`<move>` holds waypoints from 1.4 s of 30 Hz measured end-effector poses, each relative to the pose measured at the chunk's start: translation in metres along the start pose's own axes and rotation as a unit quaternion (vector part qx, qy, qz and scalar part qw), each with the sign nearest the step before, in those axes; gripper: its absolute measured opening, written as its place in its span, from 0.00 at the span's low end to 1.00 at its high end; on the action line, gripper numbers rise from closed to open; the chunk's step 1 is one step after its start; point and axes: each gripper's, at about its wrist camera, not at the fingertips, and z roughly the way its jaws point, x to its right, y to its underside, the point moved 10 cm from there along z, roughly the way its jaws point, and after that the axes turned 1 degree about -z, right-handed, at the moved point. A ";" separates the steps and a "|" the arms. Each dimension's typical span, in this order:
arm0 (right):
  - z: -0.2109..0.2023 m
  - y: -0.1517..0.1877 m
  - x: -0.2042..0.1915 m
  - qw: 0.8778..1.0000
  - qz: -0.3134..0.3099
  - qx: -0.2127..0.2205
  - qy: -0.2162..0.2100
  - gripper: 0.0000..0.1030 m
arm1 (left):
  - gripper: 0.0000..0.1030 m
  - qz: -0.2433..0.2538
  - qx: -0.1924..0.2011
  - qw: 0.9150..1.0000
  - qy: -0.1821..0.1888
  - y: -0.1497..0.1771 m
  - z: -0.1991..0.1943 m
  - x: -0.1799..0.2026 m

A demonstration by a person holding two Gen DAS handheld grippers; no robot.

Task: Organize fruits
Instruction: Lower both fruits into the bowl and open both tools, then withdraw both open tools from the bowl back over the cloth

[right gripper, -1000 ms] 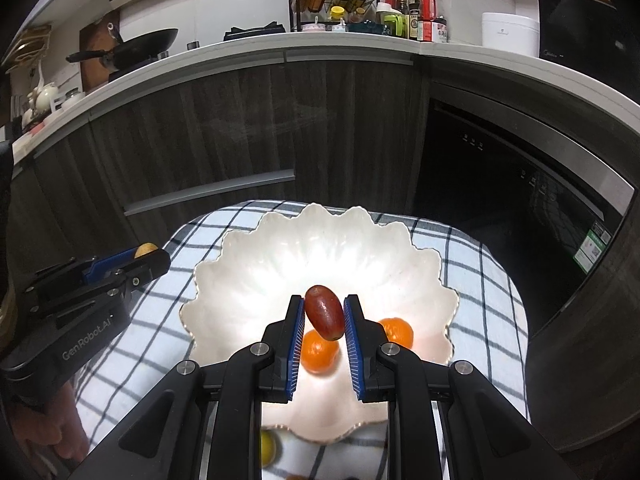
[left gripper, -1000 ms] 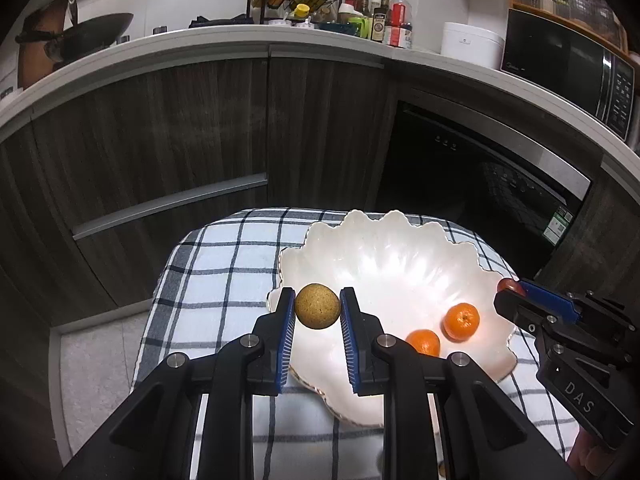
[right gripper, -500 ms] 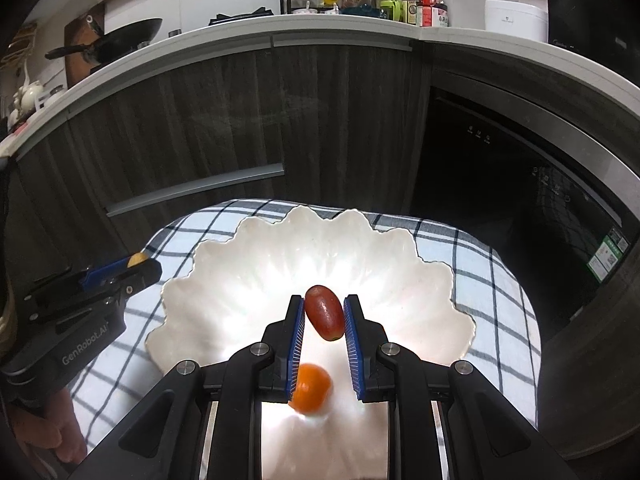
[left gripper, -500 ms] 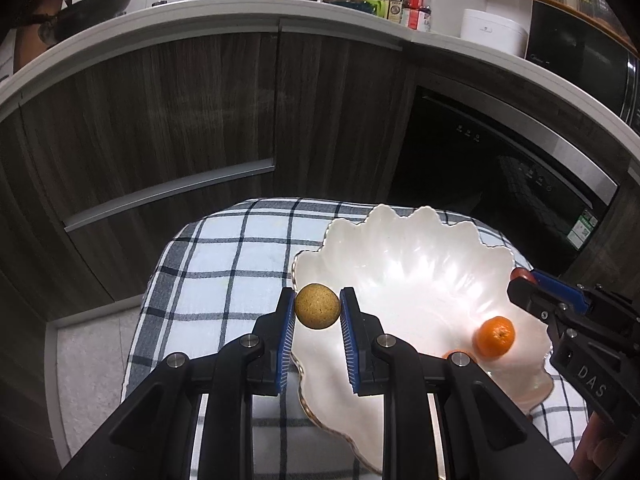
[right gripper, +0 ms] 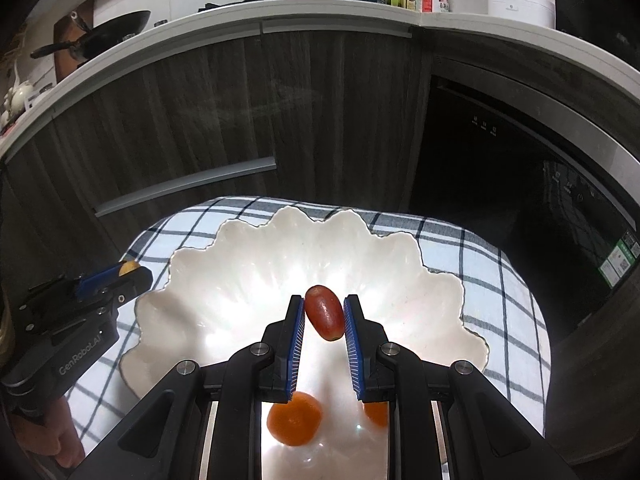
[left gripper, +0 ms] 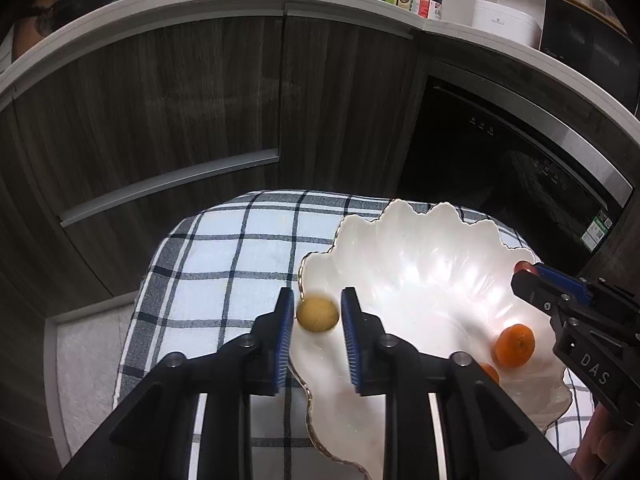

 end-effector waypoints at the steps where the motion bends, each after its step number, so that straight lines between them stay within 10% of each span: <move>1: 0.001 0.000 0.000 1.000 -0.002 -0.002 -0.001 0.21 | 0.32 -0.001 0.000 1.000 -0.001 0.000 0.000 0.000; 7: 0.002 -0.003 -0.004 1.000 -0.011 -0.002 -0.005 0.27 | 0.61 -0.004 0.012 1.000 -0.004 -0.003 -0.007 -0.002; 12: -0.009 -0.007 -0.002 1.000 -0.001 0.014 -0.001 0.65 | 0.66 -0.007 0.018 1.000 -0.007 -0.003 -0.013 -0.004; 42: -0.089 -0.007 0.002 0.998 0.013 0.055 0.017 0.66 | 0.72 0.016 0.068 0.998 -0.007 -0.009 -0.094 0.011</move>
